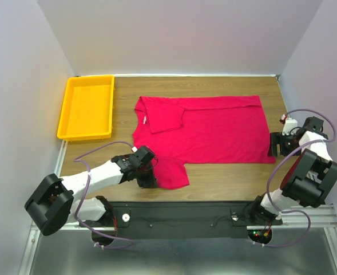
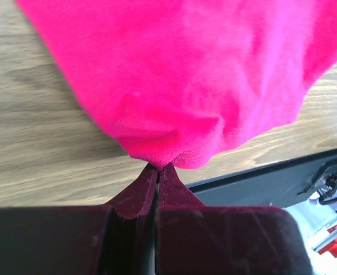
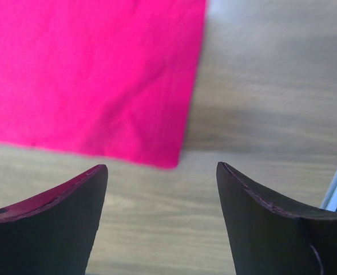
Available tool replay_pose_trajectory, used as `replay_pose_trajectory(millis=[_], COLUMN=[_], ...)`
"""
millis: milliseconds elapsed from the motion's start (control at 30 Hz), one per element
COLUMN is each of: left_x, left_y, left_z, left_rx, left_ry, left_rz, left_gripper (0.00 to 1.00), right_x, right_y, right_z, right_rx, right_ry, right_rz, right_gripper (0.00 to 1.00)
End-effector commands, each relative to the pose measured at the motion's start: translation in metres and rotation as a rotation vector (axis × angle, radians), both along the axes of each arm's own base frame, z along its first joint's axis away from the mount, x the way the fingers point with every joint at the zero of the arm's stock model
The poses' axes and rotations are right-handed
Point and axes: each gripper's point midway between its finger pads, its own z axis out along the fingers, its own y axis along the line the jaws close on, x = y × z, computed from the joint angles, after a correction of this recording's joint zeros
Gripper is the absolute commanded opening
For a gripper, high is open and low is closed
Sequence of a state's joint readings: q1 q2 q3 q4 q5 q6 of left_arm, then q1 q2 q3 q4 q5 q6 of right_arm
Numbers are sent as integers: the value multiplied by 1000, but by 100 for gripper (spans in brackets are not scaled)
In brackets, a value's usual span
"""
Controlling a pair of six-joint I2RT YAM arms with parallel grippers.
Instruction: Fold and stack the t-shirts
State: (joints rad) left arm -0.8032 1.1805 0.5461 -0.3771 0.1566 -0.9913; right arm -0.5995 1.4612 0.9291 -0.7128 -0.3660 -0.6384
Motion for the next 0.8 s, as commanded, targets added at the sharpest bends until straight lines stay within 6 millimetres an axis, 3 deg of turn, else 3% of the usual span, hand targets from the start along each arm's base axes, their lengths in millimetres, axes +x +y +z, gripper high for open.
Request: replay_pose_trajectory(millis=[0,300,767], left_x=[8,1,-10], left_y=[-13,-18,-8], left_z=[13,4,-8], left_rx=[-53,-85,-51], left_ry=[-51,-30,-12], left_rz=[-49,-98,-155], left_gripper=[0,0,0], right_x=[27,26,9], right_y=[-13,-21,-11], right_z=[11,2,-21], right_rx=[15,-17,7], right_ry=[-76,-67,-5], right_rz=[-77,-152,-133], right_gripper=[81,76,59])
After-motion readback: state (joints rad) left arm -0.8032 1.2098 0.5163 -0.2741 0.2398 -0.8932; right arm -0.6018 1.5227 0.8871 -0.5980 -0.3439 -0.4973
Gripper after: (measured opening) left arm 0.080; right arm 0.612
